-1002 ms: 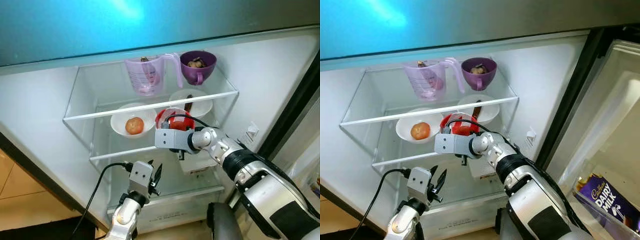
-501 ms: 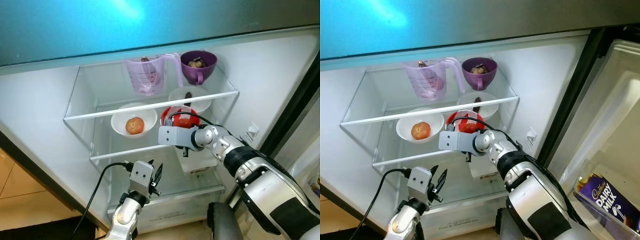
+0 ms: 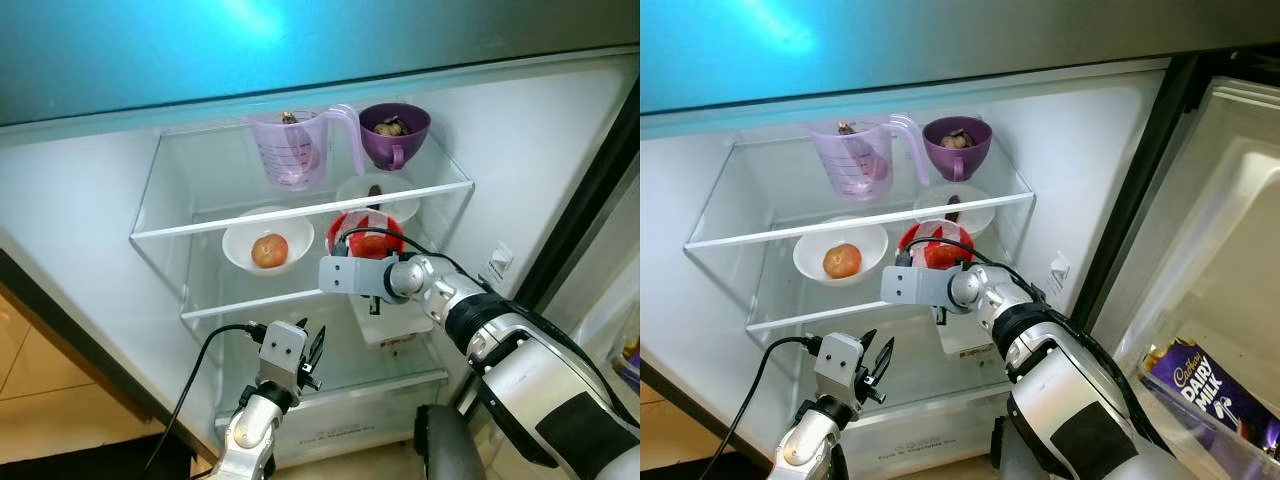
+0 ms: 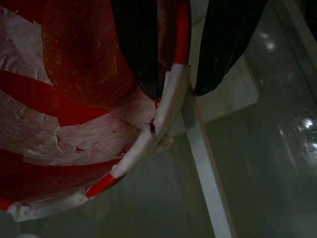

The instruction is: Restocking fridge

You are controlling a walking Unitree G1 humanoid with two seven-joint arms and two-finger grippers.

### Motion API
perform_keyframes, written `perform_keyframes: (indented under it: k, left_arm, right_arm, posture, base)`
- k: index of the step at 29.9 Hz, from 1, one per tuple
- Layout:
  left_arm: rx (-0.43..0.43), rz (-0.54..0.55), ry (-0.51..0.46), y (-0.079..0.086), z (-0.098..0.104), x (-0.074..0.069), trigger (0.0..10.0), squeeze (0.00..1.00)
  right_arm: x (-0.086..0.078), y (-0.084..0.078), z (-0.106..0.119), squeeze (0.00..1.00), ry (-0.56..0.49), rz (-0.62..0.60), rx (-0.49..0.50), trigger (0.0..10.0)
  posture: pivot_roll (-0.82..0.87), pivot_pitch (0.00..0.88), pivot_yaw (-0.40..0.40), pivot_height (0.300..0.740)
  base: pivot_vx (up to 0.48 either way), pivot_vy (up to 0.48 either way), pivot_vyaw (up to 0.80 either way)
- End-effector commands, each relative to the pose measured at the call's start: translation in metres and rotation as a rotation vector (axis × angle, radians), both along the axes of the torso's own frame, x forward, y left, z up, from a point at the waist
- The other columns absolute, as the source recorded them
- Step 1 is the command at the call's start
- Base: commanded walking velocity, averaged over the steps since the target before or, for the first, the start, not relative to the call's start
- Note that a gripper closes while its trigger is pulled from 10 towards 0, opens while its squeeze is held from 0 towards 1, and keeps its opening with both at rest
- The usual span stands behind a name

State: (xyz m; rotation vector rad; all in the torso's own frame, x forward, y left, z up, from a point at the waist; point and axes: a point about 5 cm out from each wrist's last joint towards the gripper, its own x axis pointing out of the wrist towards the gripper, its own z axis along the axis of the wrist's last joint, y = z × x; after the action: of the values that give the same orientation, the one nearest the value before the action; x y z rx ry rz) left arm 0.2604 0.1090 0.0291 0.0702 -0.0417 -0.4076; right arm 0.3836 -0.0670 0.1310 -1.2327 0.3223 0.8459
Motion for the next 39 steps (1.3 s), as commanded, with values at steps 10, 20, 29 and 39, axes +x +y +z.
perform_keyframes:
  k: [10, 20, 29, 39]
  left_arm:
    - [-0.007, -0.001, 0.025, -0.001, -0.004, -0.003, 10.0, 0.00]
    - [-0.010, -0.002, 0.022, -0.002, -0.003, -0.003, 10.0, 0.00]
    - [-0.010, -0.002, 0.021, -0.002, -0.002, -0.003, 10.0, 0.00]
    - [-0.010, -0.003, 0.023, -0.002, -0.003, -0.003, 10.0, 0.00]
  right_arm:
    - [0.014, -0.004, 0.037, 0.00, -0.062, 0.003, 0.078, 10.0]
    - [0.019, 0.001, 0.061, 0.00, -0.094, 0.019, 0.176, 10.0]
    - [0.018, 0.004, 0.075, 0.31, -0.025, 0.064, 0.240, 10.0]
    - [0.014, 0.000, 0.067, 0.64, 0.055, 0.128, 0.157, 10.0]
  posture:
    - [-0.03, 0.084, 0.015, 0.545]
    - [-0.03, 0.084, 0.015, 0.545]
    - [-0.03, 0.085, 0.017, 0.545]
    - [-0.03, 0.084, 0.016, 0.545]
  base:
    - [0.000, 0.000, 0.00]
    - [0.000, 0.000, 0.00]
    - [0.000, 0.000, 0.00]
    - [0.000, 0.000, 0.00]
